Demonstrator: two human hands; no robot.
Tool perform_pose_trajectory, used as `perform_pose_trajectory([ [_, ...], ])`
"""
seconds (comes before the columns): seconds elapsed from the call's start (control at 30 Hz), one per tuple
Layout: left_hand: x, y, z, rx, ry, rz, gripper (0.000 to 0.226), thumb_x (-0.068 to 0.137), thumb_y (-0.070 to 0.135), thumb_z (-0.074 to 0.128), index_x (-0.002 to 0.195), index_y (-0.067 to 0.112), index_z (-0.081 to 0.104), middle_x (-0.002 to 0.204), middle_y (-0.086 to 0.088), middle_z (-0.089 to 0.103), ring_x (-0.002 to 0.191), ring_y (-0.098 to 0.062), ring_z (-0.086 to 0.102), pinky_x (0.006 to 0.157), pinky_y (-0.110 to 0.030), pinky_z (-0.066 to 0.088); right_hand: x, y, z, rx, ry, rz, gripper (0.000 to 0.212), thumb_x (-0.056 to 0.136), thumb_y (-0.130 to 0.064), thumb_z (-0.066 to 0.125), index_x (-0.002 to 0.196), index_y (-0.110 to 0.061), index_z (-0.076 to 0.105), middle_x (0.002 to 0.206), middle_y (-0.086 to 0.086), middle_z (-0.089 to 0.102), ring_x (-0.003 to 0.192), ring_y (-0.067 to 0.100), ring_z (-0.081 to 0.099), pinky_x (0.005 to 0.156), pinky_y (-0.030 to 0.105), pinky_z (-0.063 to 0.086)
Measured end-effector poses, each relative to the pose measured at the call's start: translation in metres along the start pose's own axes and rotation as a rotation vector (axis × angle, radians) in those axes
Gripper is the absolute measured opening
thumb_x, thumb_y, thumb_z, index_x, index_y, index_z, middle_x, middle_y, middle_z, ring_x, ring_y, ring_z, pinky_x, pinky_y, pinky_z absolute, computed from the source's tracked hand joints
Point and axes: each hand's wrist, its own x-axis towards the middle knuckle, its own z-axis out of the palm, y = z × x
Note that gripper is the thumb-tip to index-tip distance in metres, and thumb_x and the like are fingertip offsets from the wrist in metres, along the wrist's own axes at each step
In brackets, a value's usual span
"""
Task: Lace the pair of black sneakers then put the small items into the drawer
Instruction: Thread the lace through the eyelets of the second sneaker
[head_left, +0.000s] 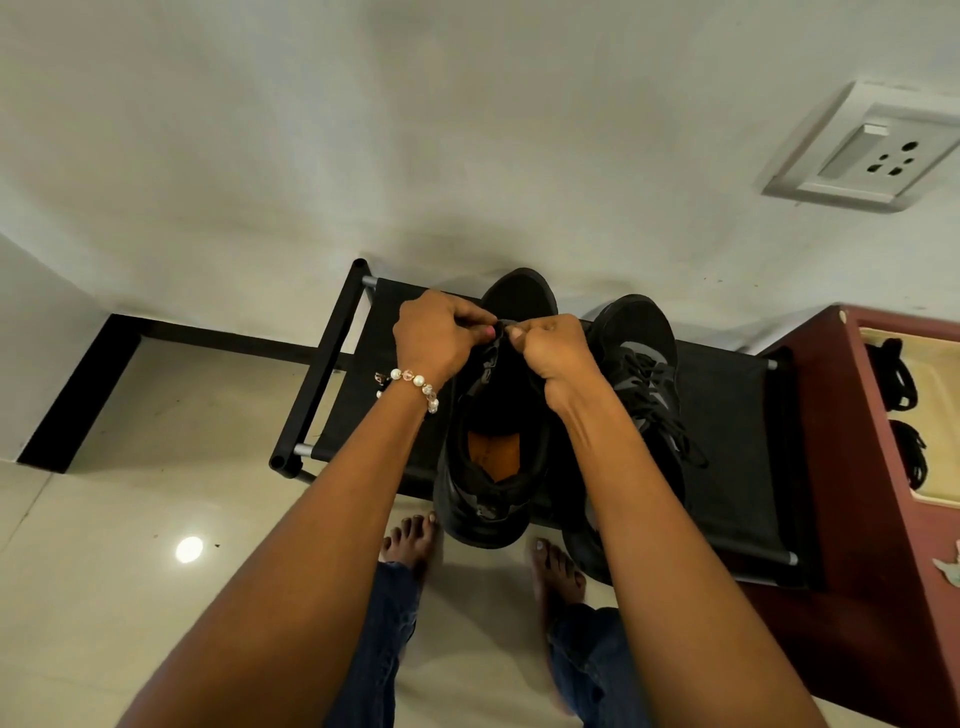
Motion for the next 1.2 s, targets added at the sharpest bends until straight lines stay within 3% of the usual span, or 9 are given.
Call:
perform_pose_trajectory([
  [0.17, 0.000, 0.000, 0.001, 0.018, 0.011, 0.016, 0.018, 0.080, 0.019, 0.077, 0.098, 0.022, 0.077, 0.099, 0.003, 0.074, 0.096, -0.009, 0.064, 0.089, -0.025, 0.050, -0.025, -0.017, -0.005, -0.208, 0.129, -0.020, 0.011, 0.091, -0.030, 0.065, 0.092, -0.026, 0.076, 0.123, 0.002, 0.055, 0.119, 0.027, 0.043, 0.091, 0.047, 0.033],
  [0.4, 0.002, -0.005, 0.000, -0.032, -0.023, -0.004, 0.020, 0.077, 0.021, 0.080, 0.096, 0.025, 0.077, 0.099, 0.008, 0.073, 0.093, -0.002, 0.060, 0.088, -0.021, 0.047, -0.027, -0.020, -0.007, -0.299, 0.088, -0.040, 0.019, 0.098, -0.028, 0.055, 0.106, -0.018, 0.069, 0.137, 0.006, 0.039, 0.127, 0.029, 0.033, 0.101, 0.050, 0.030],
  [0.57, 0.004, -0.006, 0.000, -0.008, -0.052, 0.034, 0.020, 0.078, 0.020, 0.079, 0.098, 0.024, 0.077, 0.101, 0.007, 0.072, 0.097, -0.004, 0.060, 0.085, -0.018, 0.045, -0.029, -0.022, -0.005, -0.355, 0.070, -0.026, 0.027, 0.100, -0.027, 0.046, 0.120, -0.018, 0.062, 0.142, 0.007, 0.035, 0.131, 0.029, 0.031, 0.105, 0.050, 0.027],
  [0.8, 0.004, -0.008, 0.003, -0.015, -0.023, 0.031, 0.017, 0.078, 0.023, 0.078, 0.095, 0.027, 0.077, 0.098, 0.011, 0.072, 0.095, -0.001, 0.058, 0.083, -0.019, 0.043, -0.029, -0.024, -0.008, -0.392, 0.032, -0.044, 0.033, 0.102, -0.031, 0.042, 0.123, -0.014, 0.060, 0.143, 0.008, 0.036, 0.135, 0.030, 0.029, 0.105, 0.051, 0.023],
  [0.93, 0.003, -0.001, 0.009, 0.107, 0.091, 0.073, 0.008, 0.085, 0.032, 0.071, 0.090, 0.028, 0.076, 0.093, 0.012, 0.072, 0.084, -0.002, 0.058, 0.072, -0.020, 0.037, -0.029, -0.020, -0.010, -0.344, 0.007, -0.065, 0.027, 0.101, -0.029, 0.047, 0.112, -0.015, 0.066, 0.137, 0.008, 0.040, 0.130, 0.031, 0.033, 0.100, 0.050, 0.028],
  [1.0, 0.003, 0.000, 0.013, 0.152, 0.109, 0.094, 0.009, 0.088, 0.028, 0.067, 0.090, 0.025, 0.074, 0.093, 0.009, 0.072, 0.084, -0.007, 0.061, 0.071, -0.020, 0.036, -0.027, -0.019, -0.011, -0.317, 0.003, -0.071, 0.023, 0.099, -0.030, 0.050, 0.090, -0.017, 0.067, 0.128, 0.010, 0.050, 0.124, 0.033, 0.040, 0.097, 0.050, 0.033],
  [1.07, 0.004, 0.002, 0.016, 0.188, 0.111, 0.104, 0.010, 0.090, 0.023, 0.062, 0.089, 0.022, 0.072, 0.094, 0.007, 0.071, 0.086, -0.012, 0.064, 0.073, -0.022, 0.037, -0.028, -0.020, -0.012, -0.323, -0.002, -0.080, 0.029, 0.098, -0.031, 0.051, 0.071, -0.020, 0.055, 0.123, 0.013, 0.053, 0.119, 0.035, 0.043, 0.096, 0.051, 0.034],
  [1.13, 0.003, 0.002, 0.017, 0.241, 0.101, 0.123, 0.013, 0.093, 0.019, 0.057, 0.088, 0.020, 0.069, 0.096, 0.005, 0.070, 0.089, -0.015, 0.064, 0.073, -0.026, 0.036, -0.028, -0.019, -0.013, -0.332, -0.010, -0.092, 0.035, 0.098, -0.032, 0.051, 0.064, -0.021, 0.049, 0.122, 0.016, 0.054, 0.117, 0.037, 0.045, 0.095, 0.051, 0.034],
  [1.2, 0.006, 0.000, 0.018, 0.249, 0.073, 0.112, 0.014, 0.094, 0.016, 0.052, 0.088, 0.017, 0.065, 0.101, 0.002, 0.068, 0.093, -0.019, 0.063, 0.074, -0.029, 0.036, -0.025, -0.015, -0.012, -0.321, -0.032, -0.110, 0.034, 0.096, -0.034, 0.054, 0.065, -0.019, 0.056, 0.120, 0.016, 0.057, 0.114, 0.040, 0.050, 0.094, 0.054, 0.039],
])
